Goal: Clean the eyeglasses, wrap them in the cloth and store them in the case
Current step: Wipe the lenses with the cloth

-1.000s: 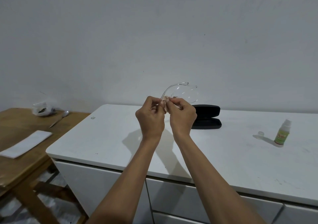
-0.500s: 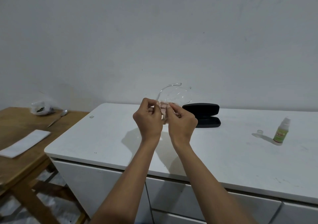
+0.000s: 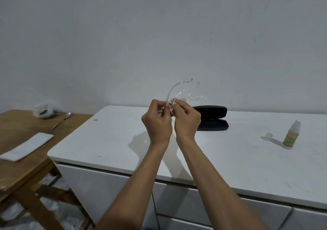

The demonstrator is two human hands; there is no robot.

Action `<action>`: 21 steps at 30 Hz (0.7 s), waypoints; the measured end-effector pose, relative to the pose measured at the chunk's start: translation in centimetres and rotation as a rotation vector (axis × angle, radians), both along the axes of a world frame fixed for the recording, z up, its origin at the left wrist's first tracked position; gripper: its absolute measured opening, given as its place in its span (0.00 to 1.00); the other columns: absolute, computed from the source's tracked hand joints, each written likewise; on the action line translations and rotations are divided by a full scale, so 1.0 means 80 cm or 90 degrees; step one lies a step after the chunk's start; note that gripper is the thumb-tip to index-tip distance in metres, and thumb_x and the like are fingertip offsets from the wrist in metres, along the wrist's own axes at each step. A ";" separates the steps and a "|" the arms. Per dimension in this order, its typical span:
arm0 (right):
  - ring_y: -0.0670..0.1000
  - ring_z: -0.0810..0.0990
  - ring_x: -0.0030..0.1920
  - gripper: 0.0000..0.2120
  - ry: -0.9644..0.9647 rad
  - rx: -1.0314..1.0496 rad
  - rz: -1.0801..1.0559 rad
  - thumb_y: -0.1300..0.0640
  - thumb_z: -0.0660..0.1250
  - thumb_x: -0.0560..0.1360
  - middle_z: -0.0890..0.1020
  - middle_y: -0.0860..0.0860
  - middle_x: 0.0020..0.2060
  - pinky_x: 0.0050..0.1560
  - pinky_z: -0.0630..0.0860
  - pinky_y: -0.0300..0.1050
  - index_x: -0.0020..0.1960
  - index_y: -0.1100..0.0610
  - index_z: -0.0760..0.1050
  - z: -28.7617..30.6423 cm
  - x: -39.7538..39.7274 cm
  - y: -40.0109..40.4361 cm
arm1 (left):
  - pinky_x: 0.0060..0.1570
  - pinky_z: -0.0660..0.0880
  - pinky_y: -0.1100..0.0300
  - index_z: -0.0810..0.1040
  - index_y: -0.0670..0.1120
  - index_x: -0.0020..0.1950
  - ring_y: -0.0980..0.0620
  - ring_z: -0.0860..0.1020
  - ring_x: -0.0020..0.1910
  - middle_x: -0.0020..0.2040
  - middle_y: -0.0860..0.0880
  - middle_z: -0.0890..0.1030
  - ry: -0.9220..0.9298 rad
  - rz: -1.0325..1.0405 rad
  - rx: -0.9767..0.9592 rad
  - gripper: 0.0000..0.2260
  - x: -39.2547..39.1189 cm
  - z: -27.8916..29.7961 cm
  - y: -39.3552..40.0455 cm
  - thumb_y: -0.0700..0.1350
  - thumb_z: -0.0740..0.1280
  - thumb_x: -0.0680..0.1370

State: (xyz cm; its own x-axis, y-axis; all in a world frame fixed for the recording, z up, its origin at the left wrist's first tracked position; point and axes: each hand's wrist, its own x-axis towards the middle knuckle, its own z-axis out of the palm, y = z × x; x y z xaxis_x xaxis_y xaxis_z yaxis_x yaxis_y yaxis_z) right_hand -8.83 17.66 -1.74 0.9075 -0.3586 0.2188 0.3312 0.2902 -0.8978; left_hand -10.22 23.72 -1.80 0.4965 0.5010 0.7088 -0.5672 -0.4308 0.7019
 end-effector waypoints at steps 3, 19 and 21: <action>0.49 0.85 0.40 0.07 0.012 0.038 0.110 0.67 0.72 0.74 0.88 0.53 0.41 0.49 0.83 0.44 0.49 0.60 0.88 0.002 0.000 -0.006 | 0.34 0.80 0.62 0.79 0.39 0.42 0.55 0.83 0.32 0.33 0.55 0.81 0.000 0.002 -0.003 0.05 0.002 -0.001 0.005 0.31 0.70 0.77; 0.47 0.85 0.37 0.04 0.005 -0.045 -0.073 0.65 0.73 0.71 0.86 0.42 0.34 0.43 0.82 0.45 0.40 0.58 0.86 0.006 -0.008 -0.002 | 0.34 0.81 0.54 0.78 0.41 0.43 0.51 0.83 0.32 0.35 0.54 0.82 0.017 -0.006 0.001 0.05 0.004 -0.002 0.015 0.35 0.71 0.78; 0.47 0.85 0.39 0.05 -0.002 0.022 -0.070 0.66 0.72 0.72 0.87 0.44 0.36 0.43 0.82 0.44 0.43 0.59 0.86 0.007 -0.006 0.003 | 0.34 0.81 0.57 0.78 0.40 0.43 0.53 0.83 0.32 0.35 0.54 0.82 0.010 -0.015 0.003 0.05 0.001 -0.002 0.009 0.34 0.71 0.78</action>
State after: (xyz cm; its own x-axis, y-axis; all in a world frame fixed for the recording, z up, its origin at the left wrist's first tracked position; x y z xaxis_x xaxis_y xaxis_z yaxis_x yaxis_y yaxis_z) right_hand -9.30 17.91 -1.14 0.8613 -0.4635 0.2080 0.3661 0.2826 -0.8866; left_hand -10.11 24.42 -1.99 0.5185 0.4860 0.7035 -0.5664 -0.4211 0.7084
